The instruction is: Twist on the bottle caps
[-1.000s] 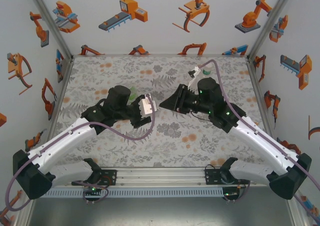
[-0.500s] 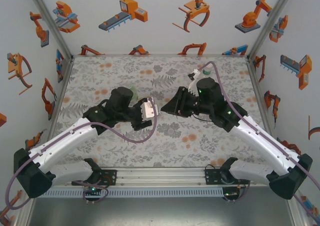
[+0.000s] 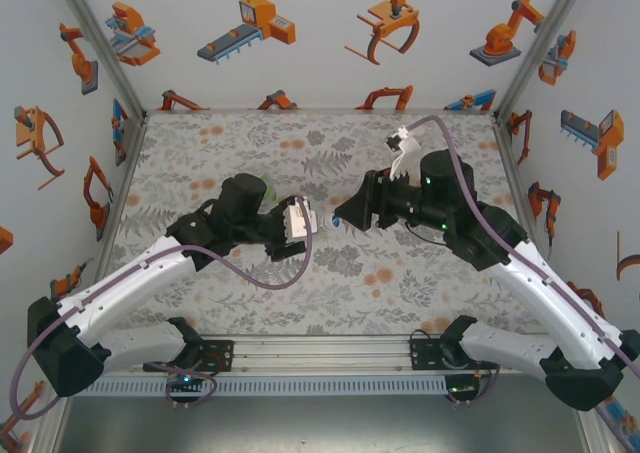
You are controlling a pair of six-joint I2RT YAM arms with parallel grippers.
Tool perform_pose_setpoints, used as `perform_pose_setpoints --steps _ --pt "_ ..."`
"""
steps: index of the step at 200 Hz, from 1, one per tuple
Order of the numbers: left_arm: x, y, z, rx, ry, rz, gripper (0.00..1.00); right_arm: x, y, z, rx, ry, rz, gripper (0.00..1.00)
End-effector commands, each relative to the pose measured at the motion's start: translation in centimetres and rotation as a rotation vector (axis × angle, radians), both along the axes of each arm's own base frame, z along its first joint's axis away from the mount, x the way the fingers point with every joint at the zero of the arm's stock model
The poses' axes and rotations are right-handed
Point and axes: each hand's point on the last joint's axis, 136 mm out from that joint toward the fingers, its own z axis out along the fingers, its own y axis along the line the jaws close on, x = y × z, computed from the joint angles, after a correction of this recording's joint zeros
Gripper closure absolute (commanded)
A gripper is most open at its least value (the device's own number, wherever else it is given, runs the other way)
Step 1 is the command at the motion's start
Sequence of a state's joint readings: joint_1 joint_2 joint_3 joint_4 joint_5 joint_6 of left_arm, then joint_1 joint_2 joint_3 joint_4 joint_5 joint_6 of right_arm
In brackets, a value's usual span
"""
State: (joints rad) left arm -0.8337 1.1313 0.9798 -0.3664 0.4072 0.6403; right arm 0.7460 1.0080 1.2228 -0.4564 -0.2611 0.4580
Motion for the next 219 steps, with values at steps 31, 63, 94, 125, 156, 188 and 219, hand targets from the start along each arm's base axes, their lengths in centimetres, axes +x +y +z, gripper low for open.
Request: perform_pose_setpoints --steps 31,63,94,125,156,188,219 --pt "-1.6 -1.1 1.6 -0.05 0.019 -0.109 1.0 -6.2 1.9 1.8 -0.116 -0.796 0.505 0.48" --pt "-2.2 -1.2 1.4 -0.047 0.042 -0.145 1.0 -8.6 1.7 -0.1 -0.213 -1.05 0.694 0.46" --pt "-2.4 -1.2 1.4 -0.049 0.047 -0.156 1.0 -8.6 2.0 -0.6 -0.229 -1.055 0.727 0.46" --pt "-2.7 -1.3 1.6 -0.058 0.052 -0.17 1.0 -8.5 2.4 -1.1 -0.225 -1.031 0.746 0.47" --pt "-3.0 -1.3 1.8 -0.065 0.06 -0.187 1.0 -8.5 2.8 -1.5 -0.22 -1.009 0.755 0.53" --pt "-3.1 -1.3 2.0 -0.071 0.059 -0.191 1.0 -8.2 3.0 -1.7 -0.231 -0.999 0.747 0.56" --pt "-3.2 -1.3 2.0 -0.073 0.062 -0.195 1.0 -7.8 3.0 -1.9 -0.25 -0.989 0.731 0.57"
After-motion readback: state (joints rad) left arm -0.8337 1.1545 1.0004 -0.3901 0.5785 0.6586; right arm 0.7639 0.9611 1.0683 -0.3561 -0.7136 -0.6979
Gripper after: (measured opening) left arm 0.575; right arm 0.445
